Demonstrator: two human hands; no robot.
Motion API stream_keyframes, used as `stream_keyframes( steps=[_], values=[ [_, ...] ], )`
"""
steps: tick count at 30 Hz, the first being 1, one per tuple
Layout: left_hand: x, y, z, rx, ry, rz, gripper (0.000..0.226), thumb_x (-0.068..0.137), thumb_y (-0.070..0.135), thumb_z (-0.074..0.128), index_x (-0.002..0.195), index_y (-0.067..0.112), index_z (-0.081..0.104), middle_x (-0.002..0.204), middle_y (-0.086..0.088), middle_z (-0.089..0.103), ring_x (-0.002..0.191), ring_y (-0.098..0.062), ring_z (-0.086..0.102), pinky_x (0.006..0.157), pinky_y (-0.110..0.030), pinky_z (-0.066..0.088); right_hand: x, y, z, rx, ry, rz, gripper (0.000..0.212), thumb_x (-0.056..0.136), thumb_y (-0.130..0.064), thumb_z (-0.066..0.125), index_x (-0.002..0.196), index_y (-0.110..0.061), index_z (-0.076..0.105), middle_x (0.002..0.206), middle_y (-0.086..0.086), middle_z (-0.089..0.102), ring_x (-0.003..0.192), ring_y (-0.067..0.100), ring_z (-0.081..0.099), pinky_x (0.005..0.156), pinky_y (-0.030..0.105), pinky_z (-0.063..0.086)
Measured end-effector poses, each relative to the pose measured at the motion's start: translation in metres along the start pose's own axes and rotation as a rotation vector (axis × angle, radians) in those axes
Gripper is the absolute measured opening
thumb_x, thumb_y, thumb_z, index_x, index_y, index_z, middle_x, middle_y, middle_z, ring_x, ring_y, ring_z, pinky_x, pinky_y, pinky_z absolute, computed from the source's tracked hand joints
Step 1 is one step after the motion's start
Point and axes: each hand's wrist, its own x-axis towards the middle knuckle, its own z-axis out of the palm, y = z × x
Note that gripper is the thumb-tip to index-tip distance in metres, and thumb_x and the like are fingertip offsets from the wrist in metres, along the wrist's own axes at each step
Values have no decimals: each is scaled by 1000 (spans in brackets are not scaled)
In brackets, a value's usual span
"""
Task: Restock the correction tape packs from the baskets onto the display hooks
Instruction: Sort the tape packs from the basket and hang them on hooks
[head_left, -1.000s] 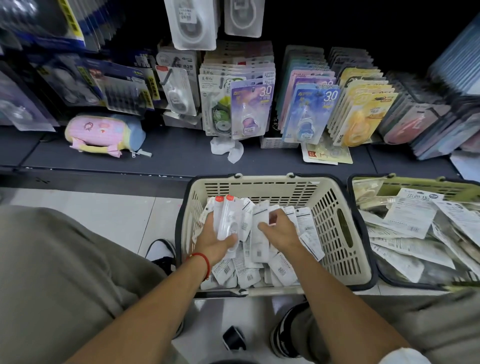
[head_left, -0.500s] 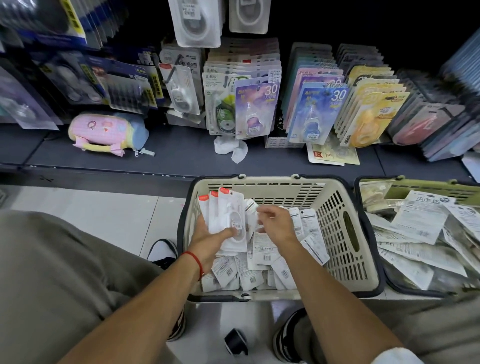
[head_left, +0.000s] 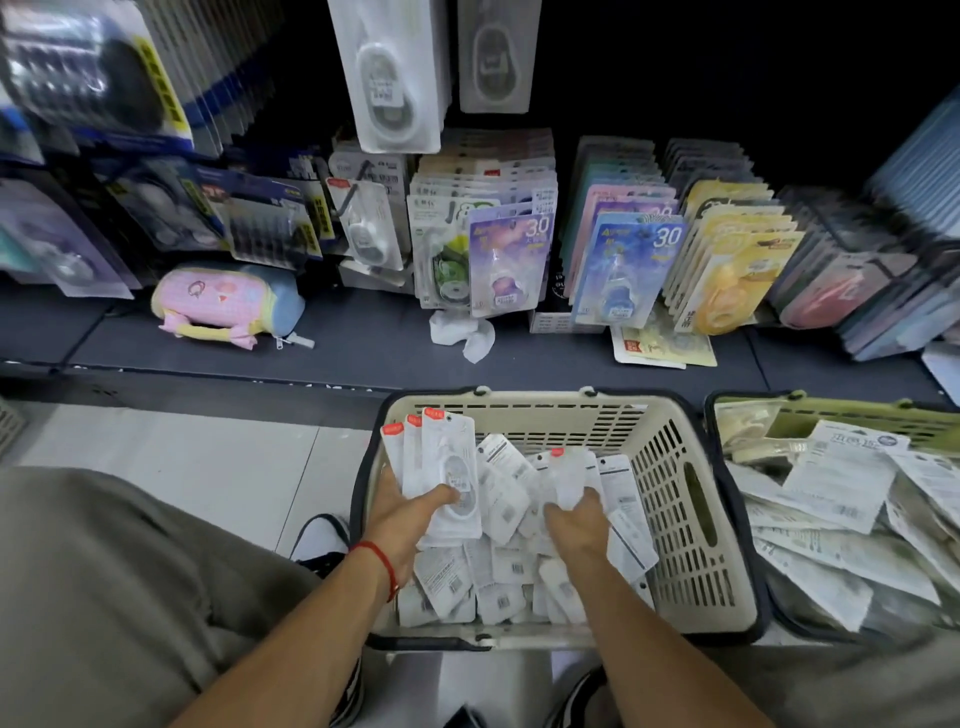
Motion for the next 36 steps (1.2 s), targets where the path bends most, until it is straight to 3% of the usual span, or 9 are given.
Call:
stream_keyframes(
  steps=[3,8,14,17,20,24,28,33,36],
  values=[
    [-1,7,8,-22,-3,3,69,81,-3,81,137,29,57,126,-6,73,114,-33,69,97,-60,57,-5,-21,-34,425,58,34,24,94,-4,63,118,-11,65,112,14,70,94,29,65,79,35,51],
    [-11,42,28,-55,-86,133,73,69,7,87,132,32,60,121,-2,76,110,-25,73,94,-49,61,-27,-104,-63,570,-335,-113,21,91,-4,60,90,-19,74,94,9,72,84,25,69,66,34,57],
    [-15,135,31,-62,-220,394,75,69,15,88,134,33,55,124,3,75,118,-23,71,103,-52,56,-60,-215,-77,402,-576,-520,25,98,-11,65,123,-12,68,111,7,80,100,23,77,81,36,63],
    [-13,184,25,-16,-306,510,76,78,3,87,141,29,52,129,3,74,123,-20,69,103,-44,56,-71,-259,-89,341,-504,-682,22,104,-11,62,126,-11,68,115,9,79,107,26,76,92,38,61],
    [-14,234,21,32,-369,608,79,79,5,86,145,25,49,133,0,72,124,-22,68,100,-43,57,-82,-296,-98,334,-415,-812,19,101,-17,69,119,-14,71,107,5,81,99,21,78,84,33,63],
    [-15,281,24,47,-213,701,82,56,25,90,130,29,55,122,2,74,116,-20,71,95,-40,58,-86,-337,-108,320,-239,-967,25,99,-22,73,122,-21,66,107,-9,81,98,11,78,80,26,62],
    [-4,292,26,44,-39,758,70,68,16,87,126,31,52,123,6,69,113,-14,67,98,-39,56,-76,-367,-108,339,-135,-1036,21,99,-26,71,118,-29,62,108,-14,79,97,4,76,75,17,57],
    [0,297,24,-35,35,776,73,63,20,85,127,32,52,120,9,69,109,-9,68,92,-36,57,-62,-387,-102,308,-129,-1047,20,102,-30,68,121,-30,63,109,-10,79,100,7,75,88,35,62],
    [-2,301,20,-47,54,801,70,61,24,84,123,36,54,118,12,69,107,-5,69,89,-31,55,-62,-389,-99,323,-105,-1073,19,100,-28,69,120,-26,67,102,-11,80,93,7,76,81,30,61]
  ],
)
